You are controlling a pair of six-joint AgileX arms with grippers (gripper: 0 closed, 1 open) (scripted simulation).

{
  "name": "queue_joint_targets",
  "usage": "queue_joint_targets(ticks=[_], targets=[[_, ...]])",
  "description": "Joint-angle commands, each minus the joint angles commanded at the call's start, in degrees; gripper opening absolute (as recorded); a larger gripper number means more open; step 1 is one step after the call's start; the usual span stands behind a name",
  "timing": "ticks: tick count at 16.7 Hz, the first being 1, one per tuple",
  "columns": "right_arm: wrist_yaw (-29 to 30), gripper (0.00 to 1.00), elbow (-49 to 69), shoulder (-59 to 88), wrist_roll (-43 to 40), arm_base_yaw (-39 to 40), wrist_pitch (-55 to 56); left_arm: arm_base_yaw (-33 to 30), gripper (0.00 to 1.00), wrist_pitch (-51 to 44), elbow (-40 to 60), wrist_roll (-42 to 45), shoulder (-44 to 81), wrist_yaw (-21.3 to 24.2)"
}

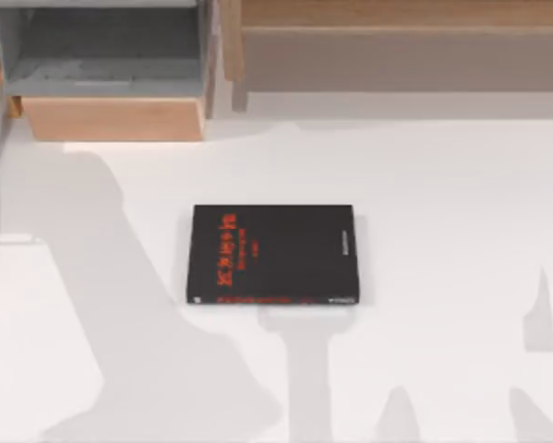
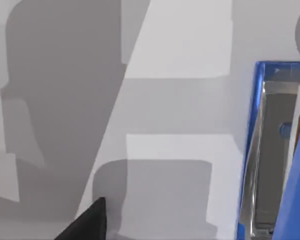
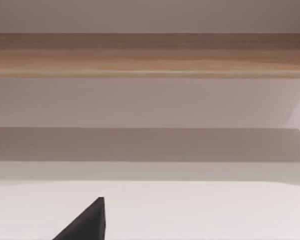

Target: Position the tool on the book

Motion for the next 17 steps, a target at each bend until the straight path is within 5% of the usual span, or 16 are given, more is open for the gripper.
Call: queue_joint_targets(ticks=[12, 17], targets=[[0.0, 1.00, 0.0, 0.0, 0.0, 0.0, 0.0, 0.0, 0.02, 0.0, 0.0, 0.0, 0.0, 0.0], [0.0, 1.00, 0.0, 0.0, 0.0, 0.0, 0.0, 0.0, 0.00, 0.0, 0.0, 0.0, 0.0, 0.0]])
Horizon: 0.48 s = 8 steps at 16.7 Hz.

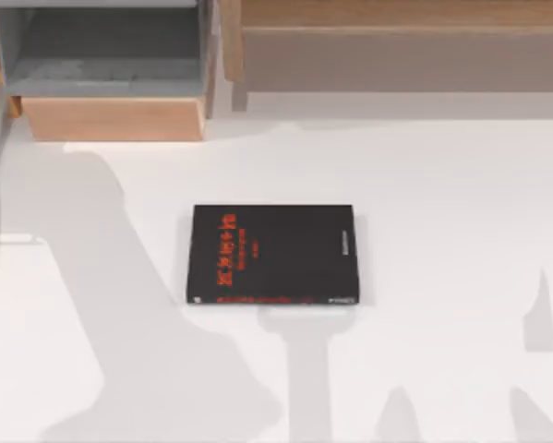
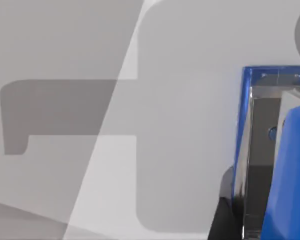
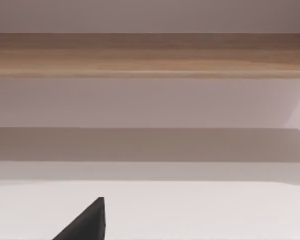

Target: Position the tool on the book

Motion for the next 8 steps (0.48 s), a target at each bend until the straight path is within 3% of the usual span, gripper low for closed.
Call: queue_joint_targets(ticks=[8], targets=[[0.0, 1.00, 0.0, 0.0, 0.0, 0.0, 0.0, 0.6, 0.00, -0.2, -0.3, -0.7, -4.1, -0.2]])
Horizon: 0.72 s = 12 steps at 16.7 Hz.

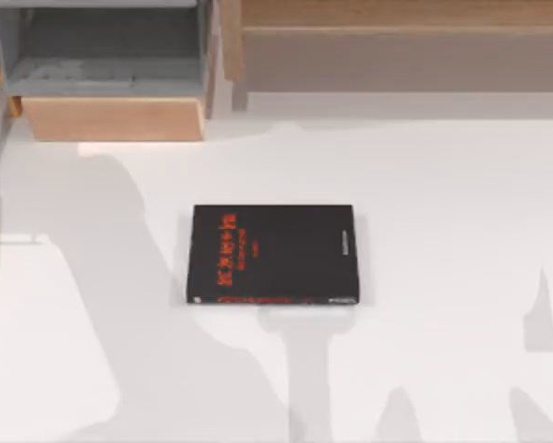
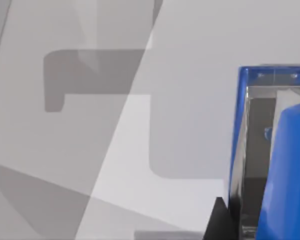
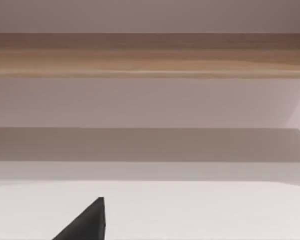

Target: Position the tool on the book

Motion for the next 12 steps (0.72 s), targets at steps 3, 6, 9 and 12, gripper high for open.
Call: queue_joint_targets(ticks=[3, 6, 9, 12], targets=[[0.0, 1.00, 0.0, 0.0, 0.0, 0.0, 0.0, -0.3, 0.00, -0.1, -1.2, -1.1, -7.0, -0.2], [0.0, 1.00, 0.0, 0.0, 0.0, 0.0, 0.0, -2.3, 0.00, -0.4, -2.8, -2.8, -15.1, -0.1], [0.0, 1.00, 0.0, 0.0, 0.0, 0.0, 0.0, -6.8, 0.00, -0.8, -5.1, -5.7, -22.2, 0.4], [0.0, 1.00, 0.0, 0.0, 0.0, 0.0, 0.0, -13.7, 0.00, -1.1, -8.6, -10.5, -26.3, 0.5]])
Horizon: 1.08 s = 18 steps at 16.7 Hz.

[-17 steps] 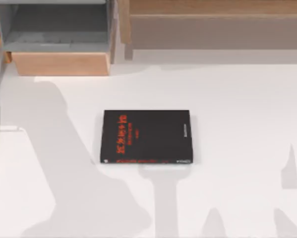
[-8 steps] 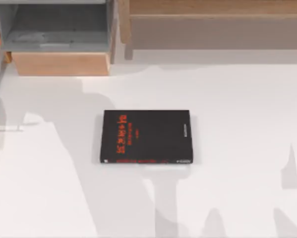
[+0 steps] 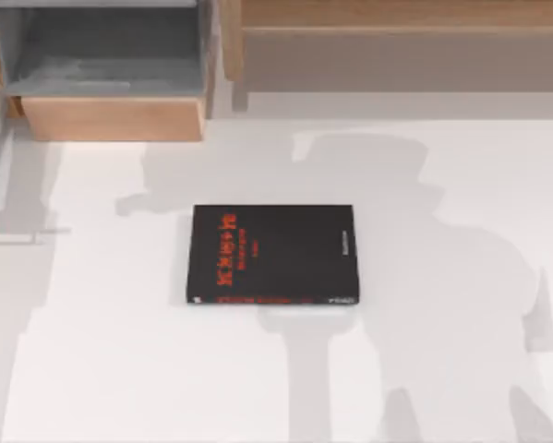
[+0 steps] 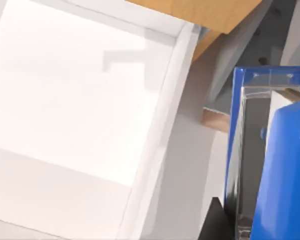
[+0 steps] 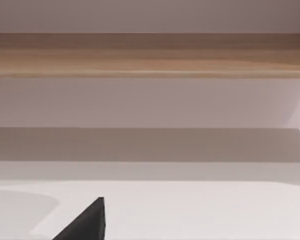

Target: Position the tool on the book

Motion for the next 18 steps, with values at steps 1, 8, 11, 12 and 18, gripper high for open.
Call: queue_joint_targets(ticks=[1, 8, 11, 12, 18], targets=[[0.0, 1.00, 0.0, 0.0, 0.0, 0.0, 0.0, -3.0, 0.00, 0.0, -1.5, -2.0, -0.5, -0.1], [0.0, 1.00, 0.0, 0.0, 0.0, 0.0, 0.0, -30.4, 0.00, 1.8, -13.2, -17.8, 4.4, -2.6], [0.0, 1.00, 0.0, 0.0, 0.0, 0.0, 0.0, -39.4, 0.00, 3.4, -16.7, -22.9, 6.8, -4.0], [0.0, 1.00, 0.0, 0.0, 0.0, 0.0, 0.0, -41.2, 0.00, 3.8, -17.4, -24.0, 7.3, -4.4], [0.0, 1.00, 0.0, 0.0, 0.0, 0.0, 0.0, -43.2, 0.00, 4.3, -18.1, -25.2, 7.8, -4.8]])
